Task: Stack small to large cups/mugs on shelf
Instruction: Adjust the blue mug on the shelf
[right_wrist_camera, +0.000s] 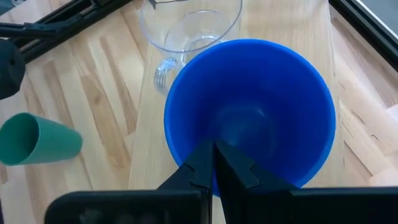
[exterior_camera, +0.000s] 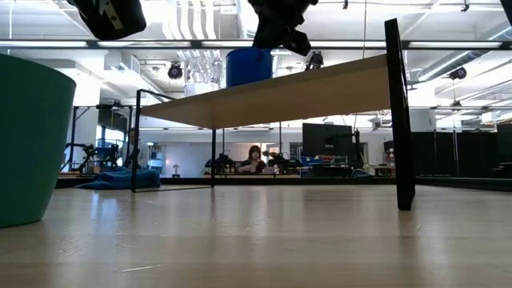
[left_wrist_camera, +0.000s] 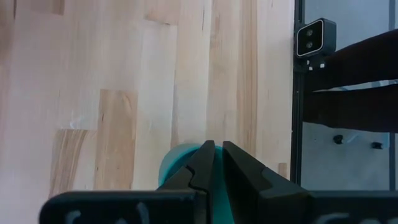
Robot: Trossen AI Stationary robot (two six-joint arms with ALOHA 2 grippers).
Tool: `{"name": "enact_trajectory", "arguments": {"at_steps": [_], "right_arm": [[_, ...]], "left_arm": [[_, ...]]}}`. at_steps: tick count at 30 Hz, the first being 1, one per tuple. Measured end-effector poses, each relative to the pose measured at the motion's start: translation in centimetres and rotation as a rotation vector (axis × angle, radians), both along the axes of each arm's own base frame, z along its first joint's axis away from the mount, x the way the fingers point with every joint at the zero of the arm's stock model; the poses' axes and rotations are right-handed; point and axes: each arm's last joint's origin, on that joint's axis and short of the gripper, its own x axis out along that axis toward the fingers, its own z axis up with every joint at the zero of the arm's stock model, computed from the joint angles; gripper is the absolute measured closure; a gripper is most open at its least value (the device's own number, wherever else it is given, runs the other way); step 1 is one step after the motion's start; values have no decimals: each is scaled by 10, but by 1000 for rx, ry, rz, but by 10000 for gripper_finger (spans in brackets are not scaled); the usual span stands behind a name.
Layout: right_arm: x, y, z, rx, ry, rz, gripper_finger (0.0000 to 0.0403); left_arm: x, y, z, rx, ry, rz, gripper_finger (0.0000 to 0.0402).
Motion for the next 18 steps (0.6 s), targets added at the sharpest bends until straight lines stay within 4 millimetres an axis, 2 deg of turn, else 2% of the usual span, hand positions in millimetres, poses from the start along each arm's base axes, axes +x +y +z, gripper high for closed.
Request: {"name": "enact_trajectory", "arguments": {"at_steps": [12, 18], "right_arm": [[-10, 2, -7, 10, 126, 1, 394], [-10, 2, -6, 0, 123, 14, 394]], "left_arm": [[0, 0, 0, 0, 0, 0, 386], [0, 0, 0, 0, 0, -1, 386]]}}
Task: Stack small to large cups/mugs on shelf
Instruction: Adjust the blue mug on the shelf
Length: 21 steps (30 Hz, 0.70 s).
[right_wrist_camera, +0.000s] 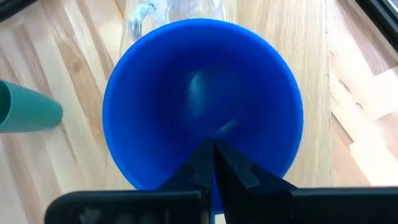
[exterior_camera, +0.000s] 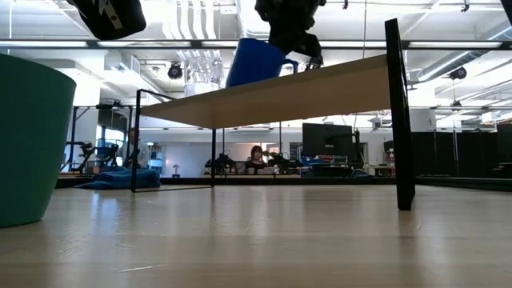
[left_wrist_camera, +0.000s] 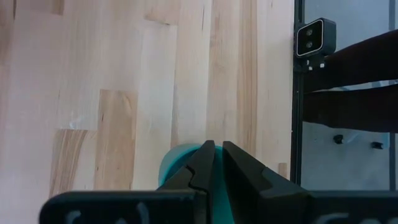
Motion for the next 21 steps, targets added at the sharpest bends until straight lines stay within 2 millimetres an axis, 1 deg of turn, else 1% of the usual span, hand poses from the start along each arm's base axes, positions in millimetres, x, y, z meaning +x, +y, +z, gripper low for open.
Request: {"name": "enact_trajectory", "arguments": {"at_steps": [21], "right_arm": [[-1, 1, 36, -56, -108, 65, 394]], "left_arm": [[0, 0, 0, 0, 0, 0, 386]]}}
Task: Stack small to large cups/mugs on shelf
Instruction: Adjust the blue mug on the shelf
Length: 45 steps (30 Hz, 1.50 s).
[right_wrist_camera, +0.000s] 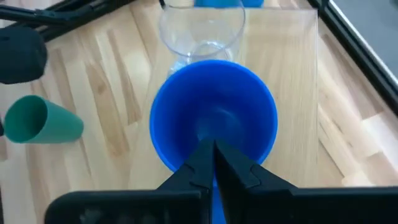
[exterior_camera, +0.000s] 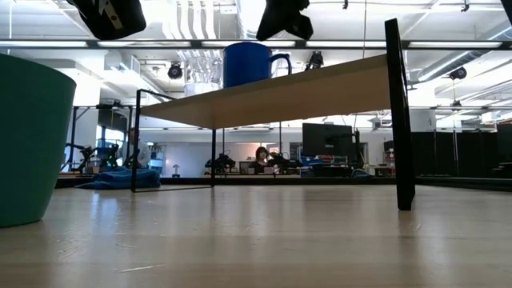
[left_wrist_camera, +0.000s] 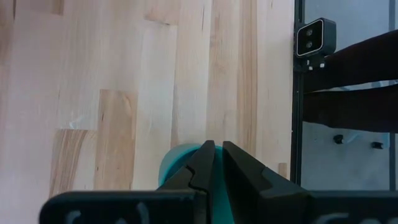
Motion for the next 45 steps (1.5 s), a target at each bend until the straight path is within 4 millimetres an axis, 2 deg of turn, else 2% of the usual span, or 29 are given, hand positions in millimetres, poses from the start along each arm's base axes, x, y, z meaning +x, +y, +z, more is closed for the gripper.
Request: {"name": "enact_trajectory", "arguments": {"at_steps": [8, 15, 21, 24, 31, 45], "right_arm": [[4, -6, 24, -36, -139, 9, 394], [24, -29, 5, -33, -138, -48, 394], [36, -46, 6, -33, -236, -92, 394], [43, -51, 0, -29, -221, -100, 394], [61, -53, -18, 24, -167, -77, 394], [56, -48, -26, 59, -27, -93, 394]], "left_arm": [[0, 0, 0, 8, -5, -16, 386], [0, 0, 0, 10, -7, -20, 386], [0, 0, 0, 8, -12, -20, 386], [0, 0, 0, 9, -12, -21, 386], [0, 0, 0, 11, -11, -19, 386], [1, 0, 0, 27, -17, -12, 386]]}}
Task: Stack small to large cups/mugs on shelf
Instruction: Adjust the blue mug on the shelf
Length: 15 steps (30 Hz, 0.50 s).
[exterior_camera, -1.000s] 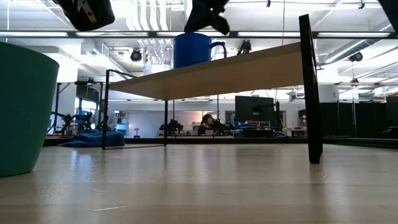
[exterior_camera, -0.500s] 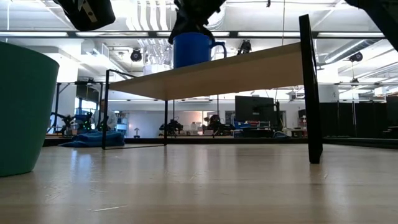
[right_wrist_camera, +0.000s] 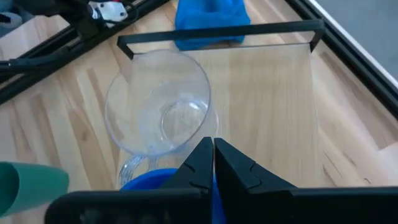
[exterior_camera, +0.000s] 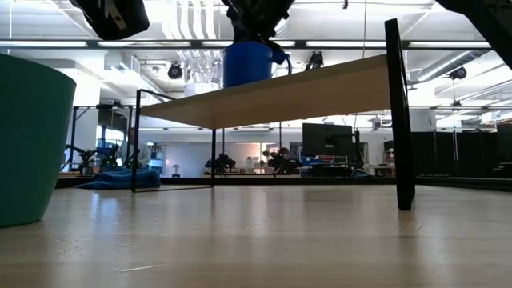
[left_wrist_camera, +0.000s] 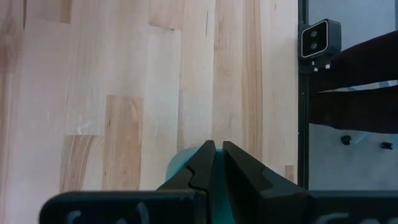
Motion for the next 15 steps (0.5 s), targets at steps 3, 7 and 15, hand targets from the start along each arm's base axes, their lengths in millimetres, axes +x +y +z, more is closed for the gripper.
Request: {"name": "enact_trajectory", "arguments": {"at_steps": [3, 7, 15], "right_arm": [[-1, 2, -1, 4, 18, 3, 394], [-4, 3, -1, 7, 34, 5, 394], [-9, 14, -2, 23, 100, 21, 394]], "left_arm": [[0, 0, 0, 0, 0, 0, 386], [0, 0, 0, 0, 1, 0, 386], [0, 0, 0, -1, 1, 1, 386]]}}
